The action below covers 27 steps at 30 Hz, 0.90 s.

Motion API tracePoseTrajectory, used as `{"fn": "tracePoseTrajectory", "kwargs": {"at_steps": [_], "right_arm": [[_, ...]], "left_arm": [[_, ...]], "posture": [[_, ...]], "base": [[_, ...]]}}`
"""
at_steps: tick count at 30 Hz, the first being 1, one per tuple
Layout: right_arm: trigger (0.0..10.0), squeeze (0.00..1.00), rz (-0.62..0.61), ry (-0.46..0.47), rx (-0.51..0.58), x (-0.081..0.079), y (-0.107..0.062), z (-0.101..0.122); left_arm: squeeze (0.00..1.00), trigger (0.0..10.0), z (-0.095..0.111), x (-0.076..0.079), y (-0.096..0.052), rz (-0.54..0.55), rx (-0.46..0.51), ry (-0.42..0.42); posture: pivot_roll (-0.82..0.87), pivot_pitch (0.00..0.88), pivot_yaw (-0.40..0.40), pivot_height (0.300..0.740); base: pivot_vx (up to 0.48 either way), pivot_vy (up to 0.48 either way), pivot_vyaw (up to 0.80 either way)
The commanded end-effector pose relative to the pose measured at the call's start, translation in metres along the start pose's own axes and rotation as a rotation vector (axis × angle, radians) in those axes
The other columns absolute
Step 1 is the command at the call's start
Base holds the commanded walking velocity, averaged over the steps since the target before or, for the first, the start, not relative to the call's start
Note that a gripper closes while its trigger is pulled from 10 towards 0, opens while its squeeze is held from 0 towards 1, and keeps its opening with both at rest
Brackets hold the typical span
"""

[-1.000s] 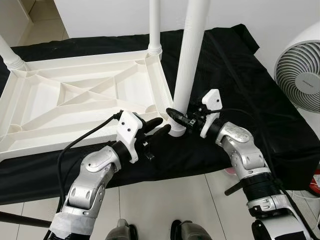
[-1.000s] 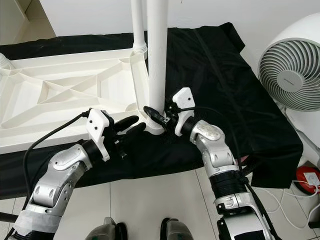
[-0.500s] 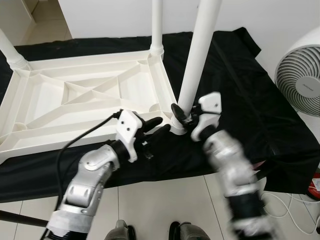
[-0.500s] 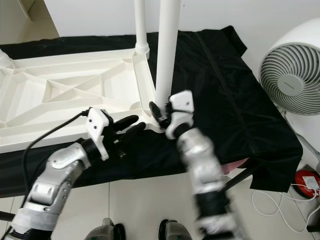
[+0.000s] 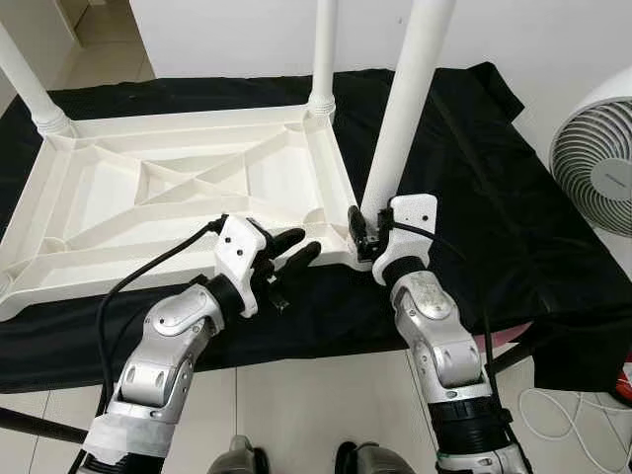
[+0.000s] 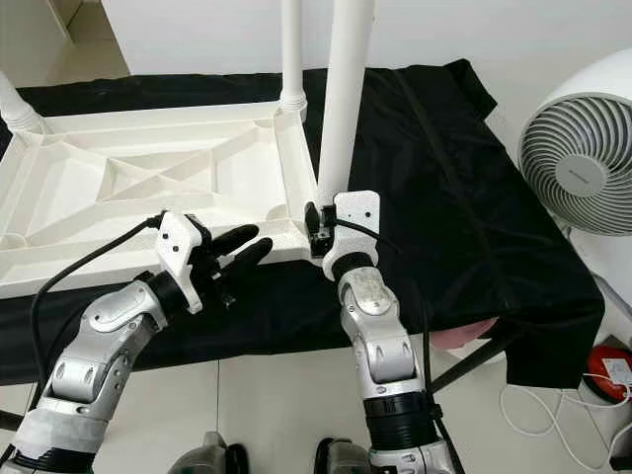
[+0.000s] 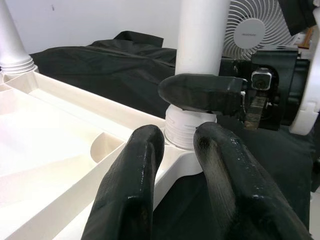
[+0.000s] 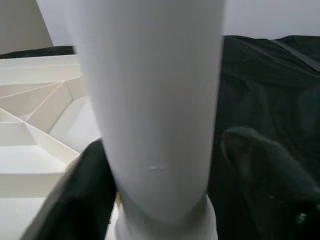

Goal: Building children table

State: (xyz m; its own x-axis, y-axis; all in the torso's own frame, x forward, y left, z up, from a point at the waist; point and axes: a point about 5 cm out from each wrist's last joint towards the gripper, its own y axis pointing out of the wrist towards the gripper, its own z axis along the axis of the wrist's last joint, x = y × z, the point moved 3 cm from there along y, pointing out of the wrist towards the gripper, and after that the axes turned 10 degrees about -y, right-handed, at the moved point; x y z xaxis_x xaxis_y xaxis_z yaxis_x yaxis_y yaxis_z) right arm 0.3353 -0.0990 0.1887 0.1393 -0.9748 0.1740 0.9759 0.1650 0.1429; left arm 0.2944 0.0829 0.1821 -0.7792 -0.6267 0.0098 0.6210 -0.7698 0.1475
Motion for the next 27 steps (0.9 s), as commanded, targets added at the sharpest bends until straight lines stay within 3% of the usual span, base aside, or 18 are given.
{"fn": "tracePoseTrajectory", "kwargs": {"at_steps": [1, 2, 5, 6, 7, 14, 19, 24, 25, 27], "right_arm": [[10.0, 1.00, 0.035, 0.013, -0.005, 0.005, 0.000, -0.002], [10.0, 1.00, 0.035, 0.013, -0.005, 0.005, 0.000, -0.002], [10.0, 1.00, 0.277, -0.009, 0.017, 0.003, 0.006, 0.005], [10.0, 1.00, 0.277, -0.009, 0.017, 0.003, 0.006, 0.005], [10.0, 0.00, 0.362, -0.055, 0.026, 0.006, 0.006, 0.006], [10.0, 0.00, 0.552, -0.173, 0.077, 0.021, 0.012, 0.004], [10.0, 0.00, 0.630, -0.249, 0.101, 0.015, 0.015, -0.002], [10.0, 0.00, 0.699, -0.252, 0.111, 0.009, 0.019, -0.005], [9.0, 0.00, 0.728, -0.243, 0.106, 0.007, 0.022, -0.007], [9.0, 0.00, 0.734, -0.247, 0.101, 0.007, 0.023, -0.009]], "left_arm": [[0.00, 10.0, -0.002, -0.001, -0.001, -0.002, -0.008, 0.008], [0.00, 10.0, -0.002, -0.001, -0.001, -0.002, -0.008, 0.008], [0.00, 10.0, -0.003, -0.001, -0.001, -0.001, -0.013, 0.008], [0.00, 10.0, -0.003, -0.001, -0.001, -0.001, -0.013, 0.008], [0.00, 10.0, -0.003, 0.000, 0.000, -0.007, -0.018, 0.010], [0.00, 10.0, -0.004, -0.001, 0.001, -0.018, -0.030, 0.021], [0.00, 10.0, -0.002, -0.002, 0.003, -0.020, -0.025, 0.025], [0.00, 10.0, -0.002, 0.002, 0.006, -0.033, -0.023, 0.028], [0.00, 10.0, -0.002, 0.005, 0.008, -0.042, -0.022, 0.027], [0.00, 10.0, -0.002, 0.006, 0.009, -0.045, -0.021, 0.027]], "posture": [[-0.10, 0.090, 0.021, 0.740], [-0.10, 0.090, 0.021, 0.740], [-0.10, 0.091, 0.023, 0.740], [-0.10, 0.091, 0.023, 0.740], [-0.10, 0.093, 0.025, 0.740], [-0.11, 0.100, 0.036, 0.740], [-0.10, 0.102, 0.039, 0.740], [-0.10, 0.102, 0.039, 0.740], [-0.10, 0.102, 0.039, 0.740], [-0.10, 0.102, 0.039, 0.740]], "base": [[0.000, 0.000, 0.00], [0.000, 0.000, 0.00], [0.000, 0.000, 0.00], [0.000, 0.000, 0.00], [0.000, 0.000, 0.00], [0.000, 0.000, 0.00], [0.000, 0.000, 0.00], [0.000, 0.000, 0.00], [0.000, 0.000, 0.00], [0.000, 0.000, 0.00]]}}
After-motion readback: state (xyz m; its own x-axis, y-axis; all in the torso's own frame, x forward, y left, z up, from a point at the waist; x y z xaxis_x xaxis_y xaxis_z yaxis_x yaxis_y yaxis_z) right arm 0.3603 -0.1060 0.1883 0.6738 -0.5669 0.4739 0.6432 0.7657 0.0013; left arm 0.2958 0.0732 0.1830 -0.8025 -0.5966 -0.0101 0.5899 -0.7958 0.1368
